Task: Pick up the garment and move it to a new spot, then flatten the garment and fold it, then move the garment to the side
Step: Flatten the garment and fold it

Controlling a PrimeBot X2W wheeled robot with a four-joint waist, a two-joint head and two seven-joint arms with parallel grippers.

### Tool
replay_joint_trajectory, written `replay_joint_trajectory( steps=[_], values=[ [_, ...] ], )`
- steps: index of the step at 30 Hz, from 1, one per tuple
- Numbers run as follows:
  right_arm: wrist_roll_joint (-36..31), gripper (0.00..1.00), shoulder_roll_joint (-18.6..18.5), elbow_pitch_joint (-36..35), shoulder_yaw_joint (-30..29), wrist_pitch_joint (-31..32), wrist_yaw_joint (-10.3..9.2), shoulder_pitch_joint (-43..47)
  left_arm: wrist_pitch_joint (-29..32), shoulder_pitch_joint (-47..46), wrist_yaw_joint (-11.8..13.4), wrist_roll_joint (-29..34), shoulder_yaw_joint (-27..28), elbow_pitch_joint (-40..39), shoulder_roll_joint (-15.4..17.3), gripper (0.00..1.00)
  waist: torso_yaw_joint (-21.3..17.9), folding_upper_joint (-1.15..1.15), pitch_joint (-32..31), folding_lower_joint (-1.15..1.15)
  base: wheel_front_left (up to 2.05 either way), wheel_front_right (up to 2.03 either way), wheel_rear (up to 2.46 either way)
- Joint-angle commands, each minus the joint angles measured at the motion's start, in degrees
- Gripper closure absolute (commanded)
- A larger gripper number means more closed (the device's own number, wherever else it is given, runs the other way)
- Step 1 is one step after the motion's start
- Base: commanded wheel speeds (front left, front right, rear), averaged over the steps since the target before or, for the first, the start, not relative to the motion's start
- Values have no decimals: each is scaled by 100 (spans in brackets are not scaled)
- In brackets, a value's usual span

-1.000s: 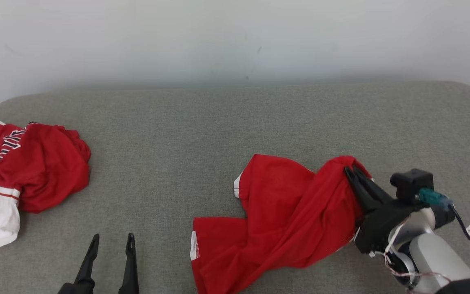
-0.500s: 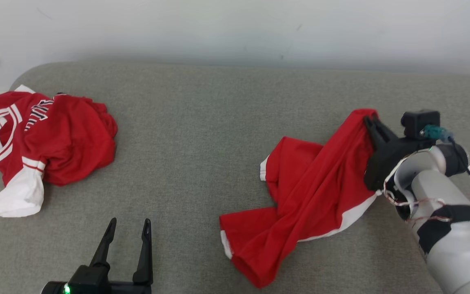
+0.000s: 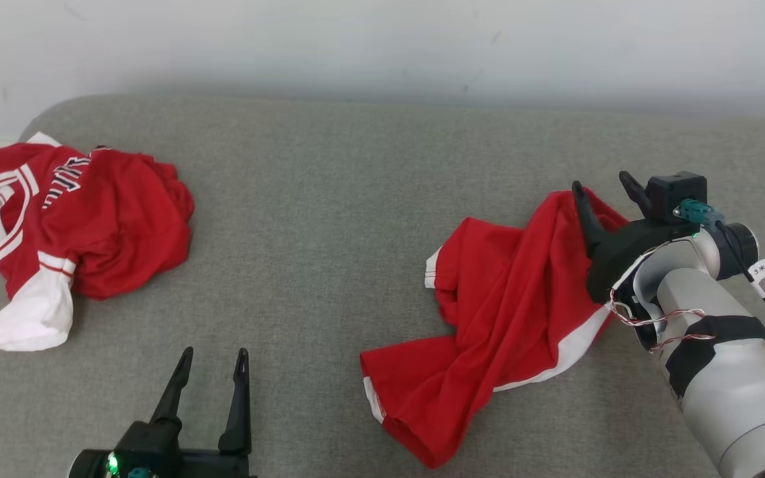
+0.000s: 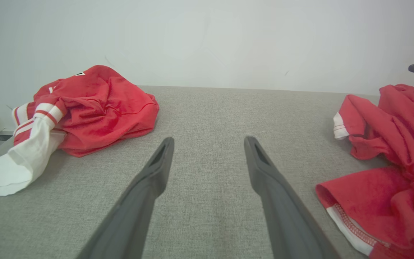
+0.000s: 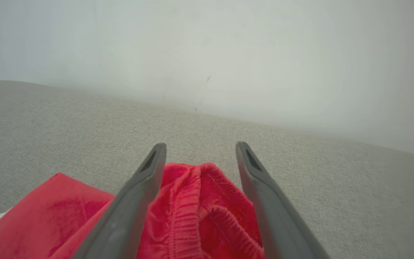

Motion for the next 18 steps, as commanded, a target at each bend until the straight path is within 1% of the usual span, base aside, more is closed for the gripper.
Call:
replay_joint_trajectory(
  steps=[1,6,11,12,13,18],
  values=[
    [54,0,-4,-41,34,-55,-13,38,-19,66,17,-47,36,6,-8,0,-137,-1,-141,0,0,0,0],
    [255,0,-132,-446,200,-127,-14,296,-19,243,34,-3,166,-51,-3,0,-376,-1,-357,0,0,0,0],
    [465,0,-397,-1537,105,-131,-13,816,-19,423,37,36,282,-144,13,0,-636,-1,-471,0,0,0,0],
    [496,0,-484,-2009,0,-127,-13,1100,-19,487,59,61,286,-201,7,0,-726,-1,-509,0,0,0,0],
    [506,0,-528,-2217,-67,-126,-13,1254,-19,524,80,62,279,-222,6,0,-763,-1,-531,0,0,0,0],
    [480,0,-618,-3254,-423,-127,-14,2083,-19,601,76,39,319,-254,4,0,-941,-1,-580,0,0,0,0]
  ],
)
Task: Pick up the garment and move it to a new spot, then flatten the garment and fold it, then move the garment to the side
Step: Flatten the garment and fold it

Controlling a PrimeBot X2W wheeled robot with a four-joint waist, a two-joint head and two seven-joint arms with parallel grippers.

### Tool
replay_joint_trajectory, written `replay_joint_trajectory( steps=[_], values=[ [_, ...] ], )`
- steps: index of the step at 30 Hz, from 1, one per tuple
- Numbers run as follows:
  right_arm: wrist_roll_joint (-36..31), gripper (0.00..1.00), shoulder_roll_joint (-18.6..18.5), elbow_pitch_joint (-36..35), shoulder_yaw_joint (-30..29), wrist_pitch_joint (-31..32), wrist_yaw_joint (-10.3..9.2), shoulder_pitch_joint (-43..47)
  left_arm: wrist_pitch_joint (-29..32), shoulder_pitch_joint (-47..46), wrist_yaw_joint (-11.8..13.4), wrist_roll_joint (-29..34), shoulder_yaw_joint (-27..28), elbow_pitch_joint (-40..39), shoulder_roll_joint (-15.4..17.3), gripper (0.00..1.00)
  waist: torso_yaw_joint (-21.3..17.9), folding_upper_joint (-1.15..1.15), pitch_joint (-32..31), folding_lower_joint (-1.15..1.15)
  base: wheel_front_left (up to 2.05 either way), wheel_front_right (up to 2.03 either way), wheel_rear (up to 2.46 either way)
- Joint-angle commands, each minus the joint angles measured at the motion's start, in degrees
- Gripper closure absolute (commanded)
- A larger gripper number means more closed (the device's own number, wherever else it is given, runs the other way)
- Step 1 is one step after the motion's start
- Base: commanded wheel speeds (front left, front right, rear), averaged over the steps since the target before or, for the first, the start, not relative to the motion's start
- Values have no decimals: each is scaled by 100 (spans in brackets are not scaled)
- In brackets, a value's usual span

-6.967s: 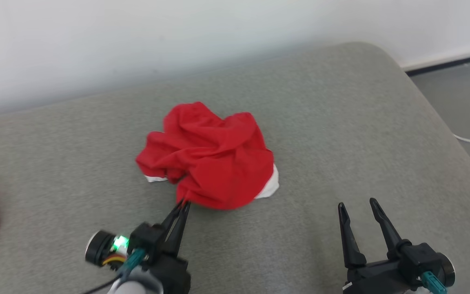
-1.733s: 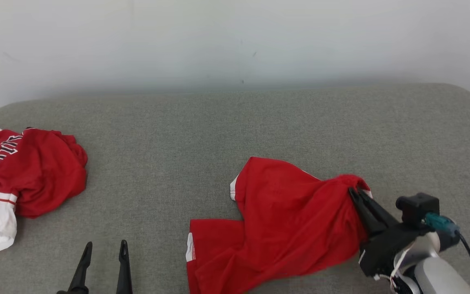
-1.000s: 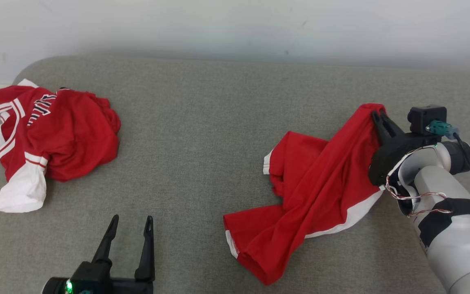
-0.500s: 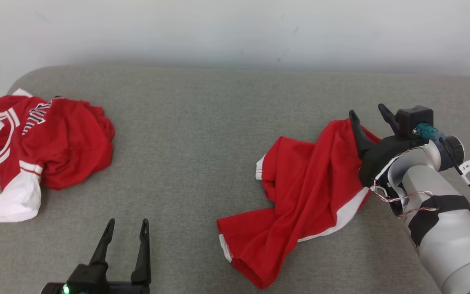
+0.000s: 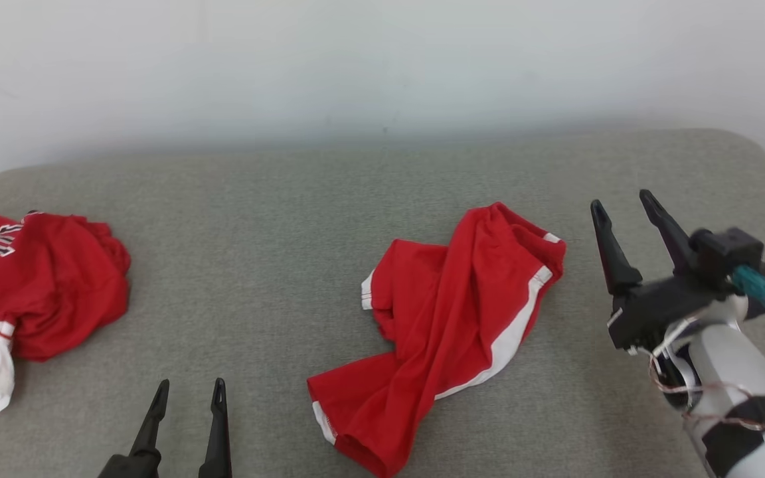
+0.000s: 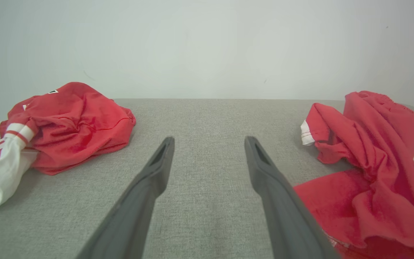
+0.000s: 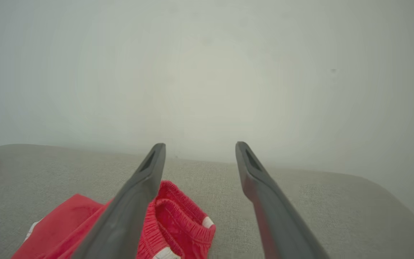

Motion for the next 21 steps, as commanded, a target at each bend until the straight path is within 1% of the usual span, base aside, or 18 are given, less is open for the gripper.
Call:
replay_joint_trajectory(
  steps=[1,6,11,13,14,17,21],
  values=[
    [-46,0,1,-192,-68,-7,-13,222,-19,83,20,-8,14,-30,0,0,-134,0,-66,0,0,0,0],
    [-277,0,98,-1048,-441,-6,-13,1008,-19,108,11,1,15,-53,-3,0,-249,0,-86,0,0,0,0],
    [-572,0,350,-1829,-741,-6,-13,1744,-19,121,17,10,16,-68,-6,0,-294,0,-82,0,0,0,0],
    [-609,0,540,-2135,-853,-7,-13,2029,-19,114,4,8,2,-57,-8,0,-296,0,-78,0,0,0,0],
    [-609,0,540,-2135,-853,-7,-13,2029,-19,114,4,8,2,-57,-8,0,-296,0,-78,0,0,0,0],
    [-822,0,742,-2487,-1000,-7,-13,2428,-19,99,-9,19,-34,-39,-10,0,-272,0,-75,0,0,0,0],
    [-1038,0,1030,-2778,-1156,-7,-13,2859,-19,95,-25,12,-85,-14,-11,0,-227,0,-82,0,0,0,0]
  ],
)
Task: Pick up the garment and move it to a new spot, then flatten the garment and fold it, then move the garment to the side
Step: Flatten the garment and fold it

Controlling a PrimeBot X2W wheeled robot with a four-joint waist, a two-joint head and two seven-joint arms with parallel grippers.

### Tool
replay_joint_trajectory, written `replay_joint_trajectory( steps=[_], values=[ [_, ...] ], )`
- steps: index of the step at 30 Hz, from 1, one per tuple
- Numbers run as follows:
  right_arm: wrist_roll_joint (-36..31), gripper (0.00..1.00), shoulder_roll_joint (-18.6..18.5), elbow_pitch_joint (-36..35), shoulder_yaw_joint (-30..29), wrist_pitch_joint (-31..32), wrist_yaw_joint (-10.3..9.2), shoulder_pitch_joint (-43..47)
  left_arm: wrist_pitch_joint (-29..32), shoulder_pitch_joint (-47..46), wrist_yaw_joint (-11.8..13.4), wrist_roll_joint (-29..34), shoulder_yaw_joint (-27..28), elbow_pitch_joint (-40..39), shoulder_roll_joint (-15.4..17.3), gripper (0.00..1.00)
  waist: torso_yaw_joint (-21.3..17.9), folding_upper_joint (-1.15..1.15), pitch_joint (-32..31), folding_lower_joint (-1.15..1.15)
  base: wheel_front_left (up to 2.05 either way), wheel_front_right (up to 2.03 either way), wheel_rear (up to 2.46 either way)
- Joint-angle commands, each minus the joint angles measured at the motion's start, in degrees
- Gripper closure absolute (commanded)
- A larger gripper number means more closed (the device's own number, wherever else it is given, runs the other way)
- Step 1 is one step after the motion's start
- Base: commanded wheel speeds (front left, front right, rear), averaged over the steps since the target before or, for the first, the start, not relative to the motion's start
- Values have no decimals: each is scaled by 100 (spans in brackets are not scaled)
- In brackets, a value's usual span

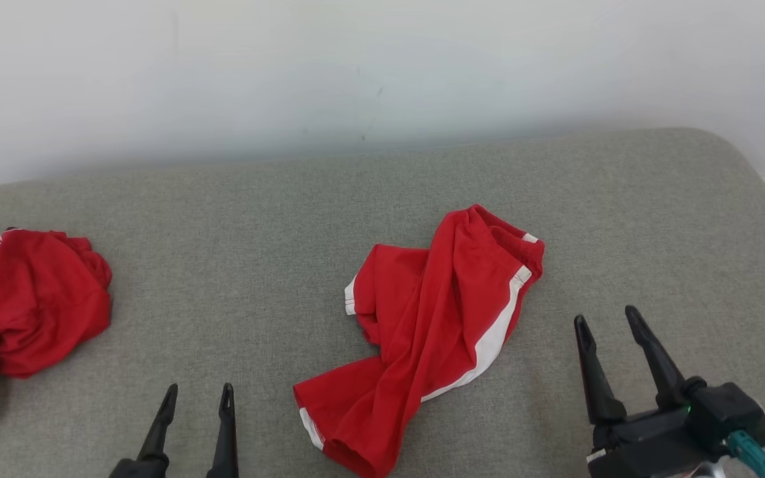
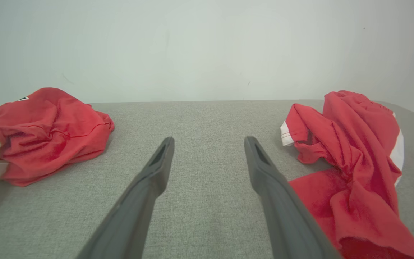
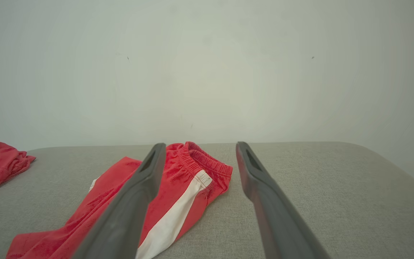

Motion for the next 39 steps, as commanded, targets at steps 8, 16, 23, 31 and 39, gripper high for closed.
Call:
replay_joint_trajectory(
  steps=[8,16,23,31,39],
  values=[
    [-246,0,313,-130,-122,-5,-13,416,-19,169,-193,211,-703,394,13,0,19,0,-15,1,0,0,0],
    [-262,0,377,-177,-105,-4,-13,329,-19,209,-296,159,-1862,1031,47,0,-11,0,103,1,0,0,0],
    [-244,0,440,-117,-59,-5,-13,286,-19,-194,-281,-203,-2577,1421,28,0,-72,0,179,1,0,0,0],
    [-246,0,451,-28,9,-5,-13,302,-19,-738,-284,-502,-2504,1578,8,62,-205,0,98,1,0,0,0],
    [-245,0,490,-3,-53,-4,-13,430,-19,-637,-202,-540,-1949,793,235,100,-153,0,-19,1,0,0,0]
  ],
)
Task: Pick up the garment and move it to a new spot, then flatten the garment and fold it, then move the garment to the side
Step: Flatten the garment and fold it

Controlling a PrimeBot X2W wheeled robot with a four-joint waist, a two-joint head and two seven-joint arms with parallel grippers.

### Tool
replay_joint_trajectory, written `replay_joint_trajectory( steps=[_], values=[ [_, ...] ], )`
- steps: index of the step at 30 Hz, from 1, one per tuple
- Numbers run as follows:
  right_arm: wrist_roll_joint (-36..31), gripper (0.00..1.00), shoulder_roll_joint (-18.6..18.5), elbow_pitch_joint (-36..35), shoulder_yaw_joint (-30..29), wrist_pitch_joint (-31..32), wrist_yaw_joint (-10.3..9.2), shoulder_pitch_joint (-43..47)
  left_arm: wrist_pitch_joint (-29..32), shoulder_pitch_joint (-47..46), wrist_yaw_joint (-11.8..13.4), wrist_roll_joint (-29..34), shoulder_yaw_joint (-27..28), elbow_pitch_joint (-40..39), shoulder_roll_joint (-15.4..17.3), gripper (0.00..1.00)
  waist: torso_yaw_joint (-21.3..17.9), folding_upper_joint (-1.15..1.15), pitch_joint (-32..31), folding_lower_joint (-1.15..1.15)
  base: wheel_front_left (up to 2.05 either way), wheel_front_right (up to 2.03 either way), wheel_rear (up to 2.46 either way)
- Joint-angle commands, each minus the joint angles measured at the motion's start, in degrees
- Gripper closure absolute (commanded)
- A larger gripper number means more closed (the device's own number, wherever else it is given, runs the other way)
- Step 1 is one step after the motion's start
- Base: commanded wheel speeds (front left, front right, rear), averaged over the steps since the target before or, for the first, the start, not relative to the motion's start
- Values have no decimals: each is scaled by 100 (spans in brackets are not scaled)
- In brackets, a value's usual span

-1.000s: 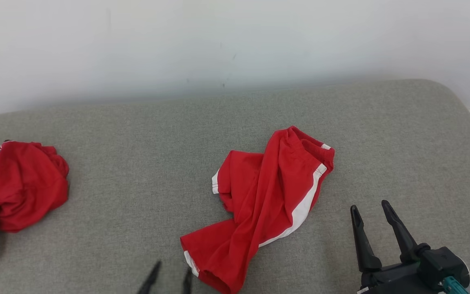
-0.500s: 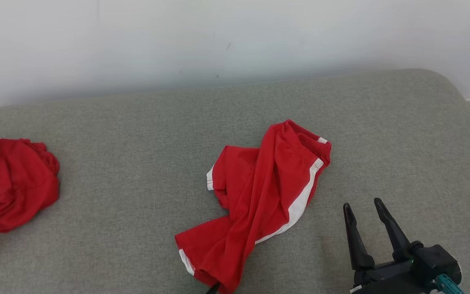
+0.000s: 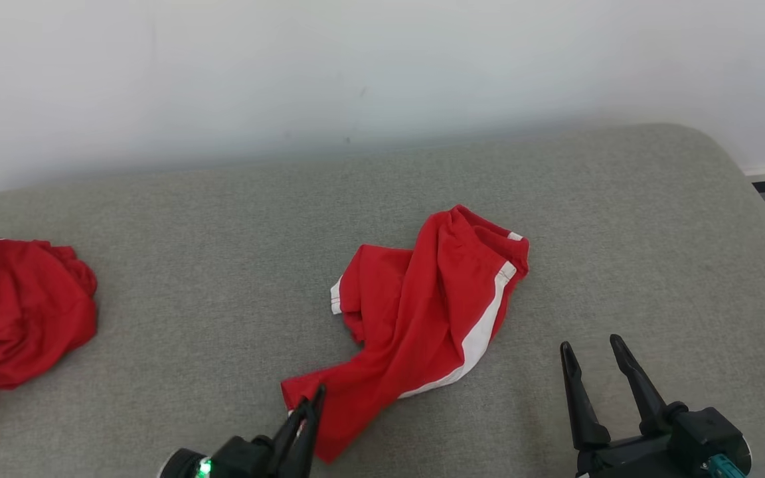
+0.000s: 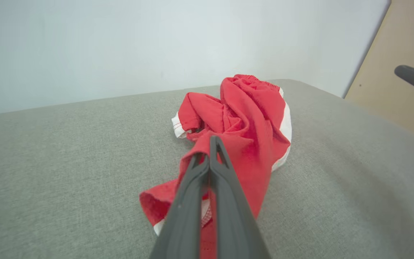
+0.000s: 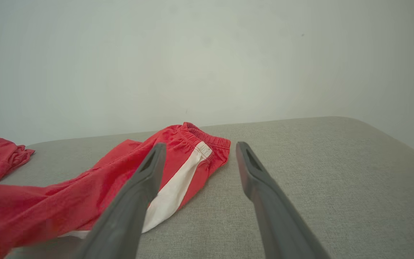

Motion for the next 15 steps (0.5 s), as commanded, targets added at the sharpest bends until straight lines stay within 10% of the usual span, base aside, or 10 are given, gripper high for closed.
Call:
replay_joint_trajectory(
  steps=[1,15],
  values=[
    [-5,0,39,-7,-12,-6,-13,49,-19,97,23,41,30,-89,44,100,51,0,-19,0,0,0,0],
    [34,0,54,-30,-101,-5,-13,85,388,964,99,130,-196,-1706,347,100,354,0,11,0,0,0,0]
  ],
)
